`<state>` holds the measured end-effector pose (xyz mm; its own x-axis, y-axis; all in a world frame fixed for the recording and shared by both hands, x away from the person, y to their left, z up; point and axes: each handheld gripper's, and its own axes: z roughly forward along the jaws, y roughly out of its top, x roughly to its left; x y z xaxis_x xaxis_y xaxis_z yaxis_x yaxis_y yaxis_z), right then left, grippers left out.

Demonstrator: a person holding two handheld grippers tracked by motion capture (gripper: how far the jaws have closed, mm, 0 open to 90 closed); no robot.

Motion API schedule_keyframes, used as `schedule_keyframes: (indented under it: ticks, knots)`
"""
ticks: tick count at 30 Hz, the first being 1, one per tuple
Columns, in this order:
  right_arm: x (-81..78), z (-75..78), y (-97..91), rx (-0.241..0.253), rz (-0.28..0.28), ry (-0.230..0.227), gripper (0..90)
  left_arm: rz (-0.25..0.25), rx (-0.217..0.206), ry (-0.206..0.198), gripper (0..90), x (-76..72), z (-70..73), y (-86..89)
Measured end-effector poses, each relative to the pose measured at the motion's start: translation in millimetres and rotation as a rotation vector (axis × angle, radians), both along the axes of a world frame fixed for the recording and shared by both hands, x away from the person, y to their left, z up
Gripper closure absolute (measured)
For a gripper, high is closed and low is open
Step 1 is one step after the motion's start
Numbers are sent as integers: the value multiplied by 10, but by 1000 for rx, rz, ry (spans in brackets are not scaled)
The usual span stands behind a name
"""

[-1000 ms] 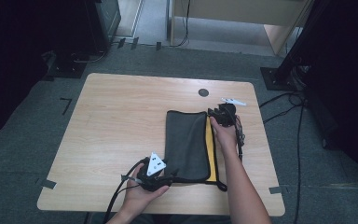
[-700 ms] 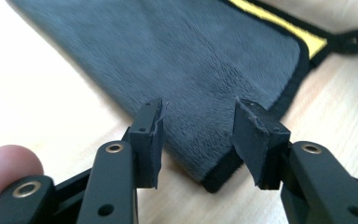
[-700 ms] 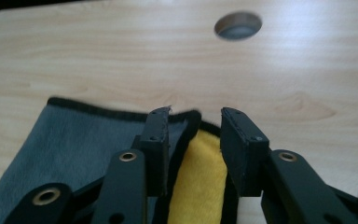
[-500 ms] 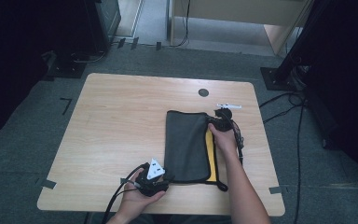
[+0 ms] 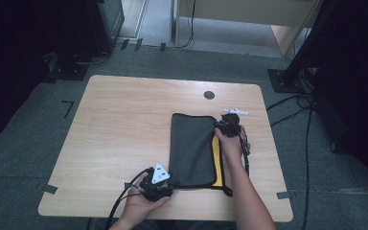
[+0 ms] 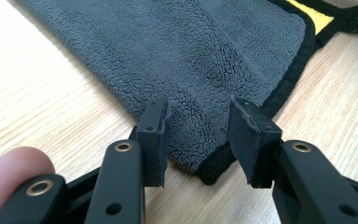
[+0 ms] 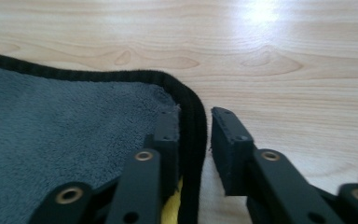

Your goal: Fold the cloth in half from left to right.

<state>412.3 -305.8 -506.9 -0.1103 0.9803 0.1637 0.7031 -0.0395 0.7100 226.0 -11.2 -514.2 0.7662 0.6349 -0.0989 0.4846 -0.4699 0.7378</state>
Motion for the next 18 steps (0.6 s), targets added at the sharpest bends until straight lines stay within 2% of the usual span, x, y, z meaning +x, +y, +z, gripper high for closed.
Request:
schedule_keyframes:
  ticks: [2,5,8,9,10,11,12,13,14,15,16,17,18]
  knots:
    - [-44,28,-12,-1,-3,-15,695,2,-4,-2,583,-7,-6,4]
    - [-245,130,-43,2,13,-53,700,3,-14,1,580,-1,-13,8]
    - [-482,181,-40,-4,44,-63,704,2,-23,7,574,6,-19,16]
    - [-643,198,-39,-1,80,-60,707,3,-21,5,572,4,-20,15]
    - [-643,198,-39,-1,80,-60,707,3,-21,3,572,1,-21,14]
    - [-815,201,-27,15,108,-52,709,5,-21,0,570,-5,-24,9]
    - [-815,201,-27,15,108,-52,709,5,-21,0,569,-5,-24,9]
    - [-993,189,0,22,146,-38,710,6,-19,-4,569,-8,-25,6]
    - [-993,189,0,22,146,-38,710,5,-17,-8,569,-10,-26,4]
    - [-1089,170,20,20,160,-30,712,7,-18,-8,568,-12,-27,3]
    - [-1263,113,51,22,201,-13,713,6,-17,-9,567,-12,-28,4]
    - [-1328,92,59,26,207,-7,717,5,-17,-9,567,-13,-28,6]
    - [-1328,92,59,26,207,-7,717,5,-17,-9,568,-13,-28,6]
